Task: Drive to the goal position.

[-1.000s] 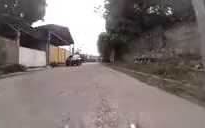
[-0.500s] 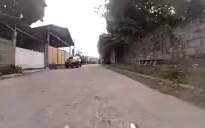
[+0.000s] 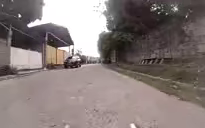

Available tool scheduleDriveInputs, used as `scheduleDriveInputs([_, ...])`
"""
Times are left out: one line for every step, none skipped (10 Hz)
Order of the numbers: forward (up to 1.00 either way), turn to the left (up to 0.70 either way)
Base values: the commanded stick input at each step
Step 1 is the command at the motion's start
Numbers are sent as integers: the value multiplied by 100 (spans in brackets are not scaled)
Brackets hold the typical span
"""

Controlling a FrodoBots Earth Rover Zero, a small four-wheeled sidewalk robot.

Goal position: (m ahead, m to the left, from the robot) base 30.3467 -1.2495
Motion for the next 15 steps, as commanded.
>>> scheduleDriveInputs([100, 0])
scheduleDriveInputs([100, 0])
scheduleDriveInputs([100, 0])
scheduleDriveInputs([100, 0])
scheduleDriveInputs([100, 0])
scheduleDriveInputs([100, 0])
scheduleDriveInputs([100, 0])
scheduleDriveInputs([100, 0])
scheduleDriveInputs([100, 0])
scheduleDriveInputs([100, 0])
scheduleDriveInputs([100, 0])
scheduleDriveInputs([100, 0])
scheduleDriveInputs([100, 0])
scheduleDriveInputs([100, 0])
scheduleDriveInputs([100, 0])
